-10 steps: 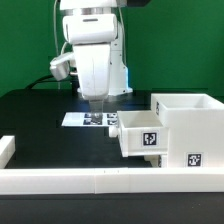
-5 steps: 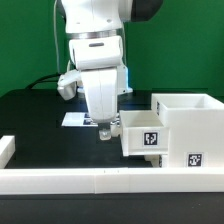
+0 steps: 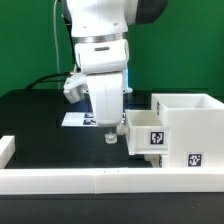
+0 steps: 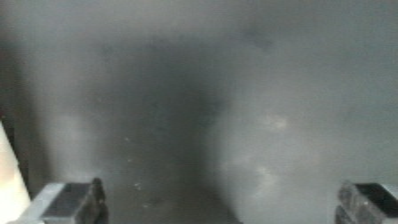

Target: Assemble drawer

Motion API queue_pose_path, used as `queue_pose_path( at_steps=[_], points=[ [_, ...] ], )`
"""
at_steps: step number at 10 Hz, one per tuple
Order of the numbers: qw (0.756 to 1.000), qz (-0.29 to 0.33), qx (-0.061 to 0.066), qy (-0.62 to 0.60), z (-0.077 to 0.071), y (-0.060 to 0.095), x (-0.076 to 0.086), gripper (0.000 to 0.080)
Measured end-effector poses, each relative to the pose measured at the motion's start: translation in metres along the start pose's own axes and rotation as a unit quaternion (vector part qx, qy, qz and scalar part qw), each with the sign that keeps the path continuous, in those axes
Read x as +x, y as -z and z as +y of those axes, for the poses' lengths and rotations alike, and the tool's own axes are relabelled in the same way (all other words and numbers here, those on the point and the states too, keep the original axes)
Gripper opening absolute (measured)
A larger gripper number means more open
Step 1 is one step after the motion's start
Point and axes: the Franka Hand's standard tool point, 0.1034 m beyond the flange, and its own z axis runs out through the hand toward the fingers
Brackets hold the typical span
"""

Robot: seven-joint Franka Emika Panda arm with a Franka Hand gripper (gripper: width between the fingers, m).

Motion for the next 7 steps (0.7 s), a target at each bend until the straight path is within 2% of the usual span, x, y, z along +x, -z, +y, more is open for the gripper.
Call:
queue_pose_path(
  at_steps=[3,5,7],
  points=[
    [1.0,0.0,0.0,0.0,0.0,0.0,0.0,0.0649],
    [1.0,0.004,-0.007,0.012,0.018,0.008,0.006,0.0649],
    [1.0,0.006,-0.014,0.016,0.025,0.012,0.013,0.0649]
  ],
)
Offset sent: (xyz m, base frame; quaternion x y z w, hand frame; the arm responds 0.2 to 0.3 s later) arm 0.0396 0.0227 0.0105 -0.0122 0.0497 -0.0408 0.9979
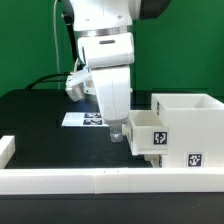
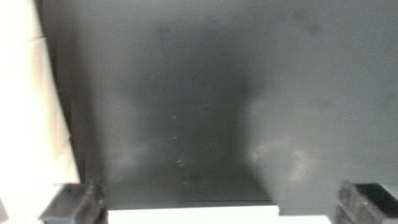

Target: Assemble drawer

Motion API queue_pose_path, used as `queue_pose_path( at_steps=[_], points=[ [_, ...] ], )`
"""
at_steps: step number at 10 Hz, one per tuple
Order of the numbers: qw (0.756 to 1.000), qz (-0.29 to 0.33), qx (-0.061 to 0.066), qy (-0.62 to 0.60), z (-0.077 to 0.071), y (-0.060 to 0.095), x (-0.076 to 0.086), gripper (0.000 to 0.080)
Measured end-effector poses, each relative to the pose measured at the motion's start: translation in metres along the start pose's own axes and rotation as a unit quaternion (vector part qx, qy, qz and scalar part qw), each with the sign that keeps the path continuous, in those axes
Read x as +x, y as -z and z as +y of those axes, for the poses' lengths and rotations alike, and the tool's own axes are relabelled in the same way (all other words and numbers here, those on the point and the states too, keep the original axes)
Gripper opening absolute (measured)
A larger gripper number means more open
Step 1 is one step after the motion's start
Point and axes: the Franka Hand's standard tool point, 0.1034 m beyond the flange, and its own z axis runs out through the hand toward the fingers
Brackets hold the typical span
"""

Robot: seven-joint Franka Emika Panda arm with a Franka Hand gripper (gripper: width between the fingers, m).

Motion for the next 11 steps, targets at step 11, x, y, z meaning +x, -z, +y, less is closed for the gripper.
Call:
queue_pose_path(
  at_steps=[11],
  points=[
    [1.0,0.005,0.017,0.01,0.006,0.001,0.04,0.0649]
  ],
)
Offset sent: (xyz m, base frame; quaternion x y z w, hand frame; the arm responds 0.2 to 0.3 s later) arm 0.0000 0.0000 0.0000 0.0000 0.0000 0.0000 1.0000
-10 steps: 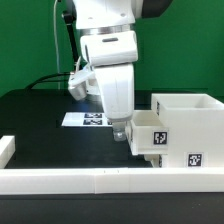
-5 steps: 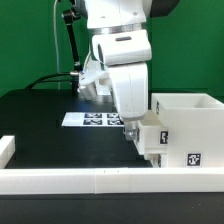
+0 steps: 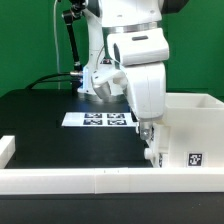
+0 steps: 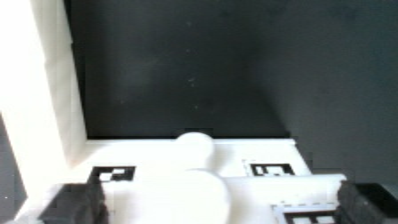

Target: Assemble drawer

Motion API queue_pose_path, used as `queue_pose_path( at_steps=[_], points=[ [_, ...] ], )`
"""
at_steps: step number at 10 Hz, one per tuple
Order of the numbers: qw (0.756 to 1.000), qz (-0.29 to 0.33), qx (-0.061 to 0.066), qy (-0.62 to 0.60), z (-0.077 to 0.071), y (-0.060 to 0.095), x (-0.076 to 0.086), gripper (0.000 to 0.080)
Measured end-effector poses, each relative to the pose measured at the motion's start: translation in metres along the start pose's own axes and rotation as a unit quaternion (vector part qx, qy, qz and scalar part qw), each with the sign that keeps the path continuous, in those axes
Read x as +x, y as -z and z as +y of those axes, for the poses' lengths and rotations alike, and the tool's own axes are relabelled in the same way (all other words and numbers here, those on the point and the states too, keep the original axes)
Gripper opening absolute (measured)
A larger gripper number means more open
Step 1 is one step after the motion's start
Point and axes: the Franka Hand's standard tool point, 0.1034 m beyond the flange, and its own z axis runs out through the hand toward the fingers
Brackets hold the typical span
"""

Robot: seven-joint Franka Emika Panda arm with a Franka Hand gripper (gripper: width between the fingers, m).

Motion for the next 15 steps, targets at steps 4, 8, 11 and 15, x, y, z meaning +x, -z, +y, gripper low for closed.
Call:
queue_pose_path(
  at_steps=[4,8,11,15],
  points=[
    [1.0,-0.002,0.01,-0.002,0.001,0.002,0.004,0.0649],
    [1.0,-0.002,0.007,-0.007,0.002,-0.002,0.014,0.0649],
    [1.0,-0.003,0.007,-0.009,0.002,-0.001,0.015,0.0649],
    [1.0,-0.014,0.005,0.003,0.001,0.002,-0.037,0.0649]
  ],
)
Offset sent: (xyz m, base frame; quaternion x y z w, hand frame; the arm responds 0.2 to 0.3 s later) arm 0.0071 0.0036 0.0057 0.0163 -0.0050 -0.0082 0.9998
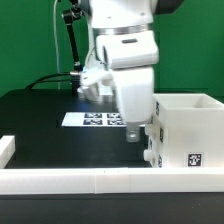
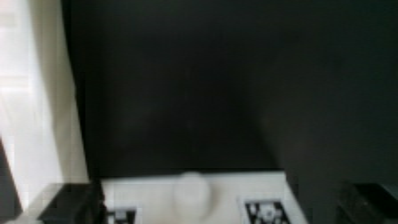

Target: Assemble drawer

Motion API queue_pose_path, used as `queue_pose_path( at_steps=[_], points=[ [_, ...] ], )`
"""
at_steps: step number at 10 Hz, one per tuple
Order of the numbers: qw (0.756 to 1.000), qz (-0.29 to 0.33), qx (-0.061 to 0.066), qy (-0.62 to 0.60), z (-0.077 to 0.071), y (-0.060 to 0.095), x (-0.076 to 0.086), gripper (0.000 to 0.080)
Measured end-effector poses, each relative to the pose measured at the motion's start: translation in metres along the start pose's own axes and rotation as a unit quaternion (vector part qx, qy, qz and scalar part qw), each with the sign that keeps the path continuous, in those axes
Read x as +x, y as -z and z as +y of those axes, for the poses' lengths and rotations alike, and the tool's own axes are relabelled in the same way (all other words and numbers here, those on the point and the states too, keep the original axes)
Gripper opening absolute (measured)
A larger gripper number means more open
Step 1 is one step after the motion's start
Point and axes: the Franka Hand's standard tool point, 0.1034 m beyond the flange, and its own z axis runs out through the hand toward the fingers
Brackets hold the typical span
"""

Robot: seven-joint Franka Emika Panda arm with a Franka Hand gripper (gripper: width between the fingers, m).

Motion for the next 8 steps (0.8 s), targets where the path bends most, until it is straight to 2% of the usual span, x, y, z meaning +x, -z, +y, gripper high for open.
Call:
queue_pose_path(
  at_steps=[1,2,3,4,5,8],
  points=[
    [1.0,-0.003,-0.015,-0.002,-0.001,0.002,-0.011,0.0649],
    [1.0,-0.006,-0.028,-0.006,-0.008,0.006,-0.018,0.0649],
    [0.999,-0.01,-0.048,-0.009,-0.016,0.012,-0.021,0.0649],
    [0.998,-0.015,-0.063,-0.01,-0.028,0.017,-0.022,0.0649],
    [0.998,-0.013,-0.054,-0.009,-0.029,0.014,-0.021,0.0649],
    [0.998,-0.012,-0.053,-0.01,-0.027,0.011,-0.021,0.0649]
  ],
)
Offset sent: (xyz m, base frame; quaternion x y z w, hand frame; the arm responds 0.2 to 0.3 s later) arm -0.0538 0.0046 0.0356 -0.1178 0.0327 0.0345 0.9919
